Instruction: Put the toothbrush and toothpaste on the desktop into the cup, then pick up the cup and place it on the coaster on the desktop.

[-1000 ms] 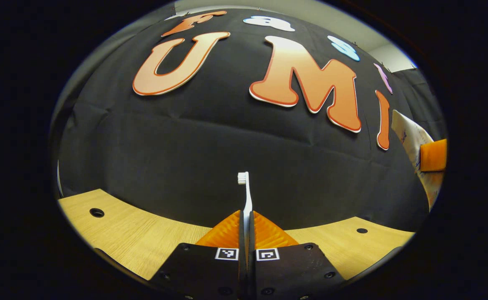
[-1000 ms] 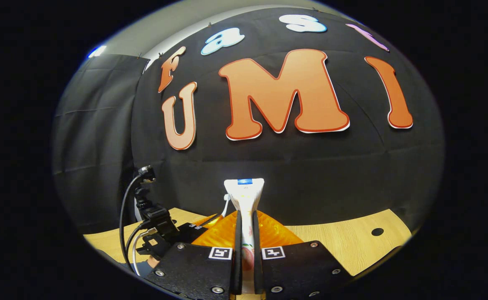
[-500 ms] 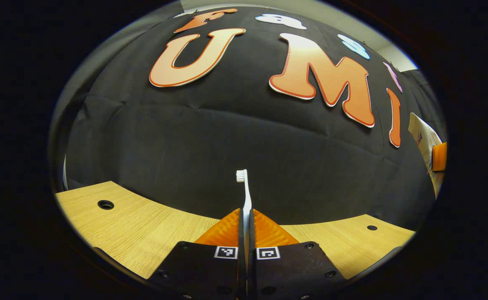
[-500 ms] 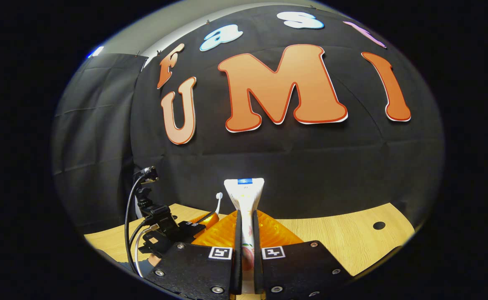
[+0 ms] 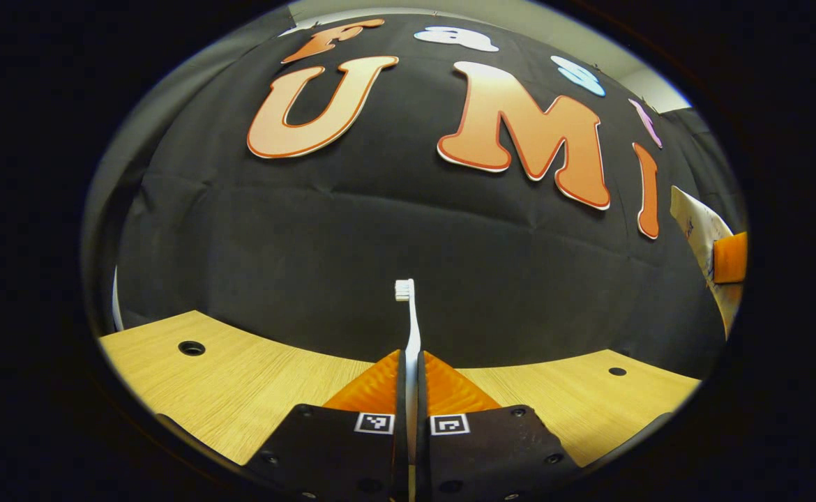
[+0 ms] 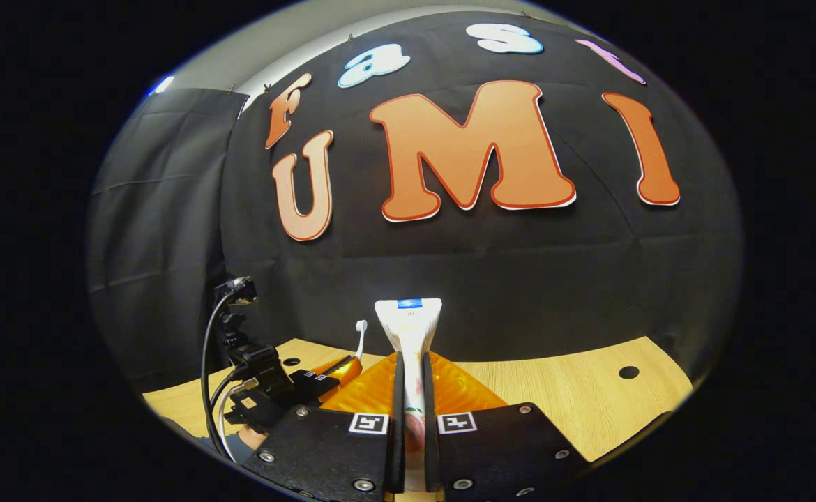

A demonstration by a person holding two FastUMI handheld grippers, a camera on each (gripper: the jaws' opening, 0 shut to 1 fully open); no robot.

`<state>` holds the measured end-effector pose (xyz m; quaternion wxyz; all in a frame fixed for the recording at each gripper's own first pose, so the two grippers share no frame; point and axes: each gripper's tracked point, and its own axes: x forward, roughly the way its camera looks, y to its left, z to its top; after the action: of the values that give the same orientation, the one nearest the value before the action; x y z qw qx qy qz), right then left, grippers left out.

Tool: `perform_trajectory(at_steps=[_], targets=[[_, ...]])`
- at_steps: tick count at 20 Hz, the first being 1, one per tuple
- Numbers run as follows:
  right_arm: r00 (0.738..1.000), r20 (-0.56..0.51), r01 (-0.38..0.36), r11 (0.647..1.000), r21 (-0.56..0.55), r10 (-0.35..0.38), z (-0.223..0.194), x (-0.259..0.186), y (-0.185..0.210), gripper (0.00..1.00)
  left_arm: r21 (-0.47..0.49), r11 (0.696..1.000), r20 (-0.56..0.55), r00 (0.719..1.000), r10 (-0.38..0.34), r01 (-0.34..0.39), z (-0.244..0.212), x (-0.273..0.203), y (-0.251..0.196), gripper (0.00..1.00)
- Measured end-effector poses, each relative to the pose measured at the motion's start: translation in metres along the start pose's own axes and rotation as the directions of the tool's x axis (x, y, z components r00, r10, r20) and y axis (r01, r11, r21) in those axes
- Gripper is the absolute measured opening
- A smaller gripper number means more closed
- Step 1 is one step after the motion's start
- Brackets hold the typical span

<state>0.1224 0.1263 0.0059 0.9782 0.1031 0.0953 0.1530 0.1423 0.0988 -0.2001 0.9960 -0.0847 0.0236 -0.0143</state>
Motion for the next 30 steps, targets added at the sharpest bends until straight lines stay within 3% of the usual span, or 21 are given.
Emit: perform_trajectory(at_steps=[5,8,9,11,13,14,16,24,30], targets=[[1.0,0.003,-0.007,1.0,0.004,0.007,0.001,-0.013,0.01,0.12,0.012,0.999,-0.034,0.998,-0.051,0.052,0.004,-0.019,-0.013,0.07],[1.0,0.008,-0.01,1.0,0.008,0.01,0.002,-0.019,0.012,0.12,0.028,0.998,-0.043,0.998,-0.051,0.052,0.005,-0.034,-0.013,0.24],[1.0,0.009,-0.014,1.0,0.011,0.014,0.002,-0.019,0.014,0.12,0.032,0.998,-0.04,0.998,-0.051,0.052,0.005,-0.04,-0.013,0.24],[0.999,0.018,-0.03,0.999,0.021,0.03,0.004,-0.02,0.017,0.12,0.036,0.998,-0.046,0.997,-0.056,0.058,0.006,-0.056,-0.012,0.34],[0.998,0.033,-0.056,0.998,0.042,0.055,0.006,-0.015,0.022,0.12,0.055,0.997,-0.061,0.997,-0.052,0.055,0.003,-0.069,-0.01,0.57],[0.997,0.043,-0.074,0.996,0.054,0.071,0.006,-0.013,0.026,0.11,0.069,0.997,-0.071,0.997,-0.041,0.046,0.001,-0.079,-0.006,0.73],[0.993,0.067,-0.105,0.992,0.075,0.1,0.008,-0.006,0.034,0.11,0.093,0.995,-0.088,0.996,-0.012,0.02,-0.002,-0.095,0.006,0.82],[0.963,0.2,-0.208,0.971,0.116,0.182,0.022,0.031,0.057,0.11,0.099,0.995,-0.141,0.989,0.035,-0.021,-0.025,-0.136,0.034,0.86],[0.924,0.267,-0.31,0.944,0.108,0.273,0.026,0.053,0.102,0.11,0.06,0.998,-0.164,0.986,0.032,-0.023,-0.038,-0.146,0.046,0.86]])
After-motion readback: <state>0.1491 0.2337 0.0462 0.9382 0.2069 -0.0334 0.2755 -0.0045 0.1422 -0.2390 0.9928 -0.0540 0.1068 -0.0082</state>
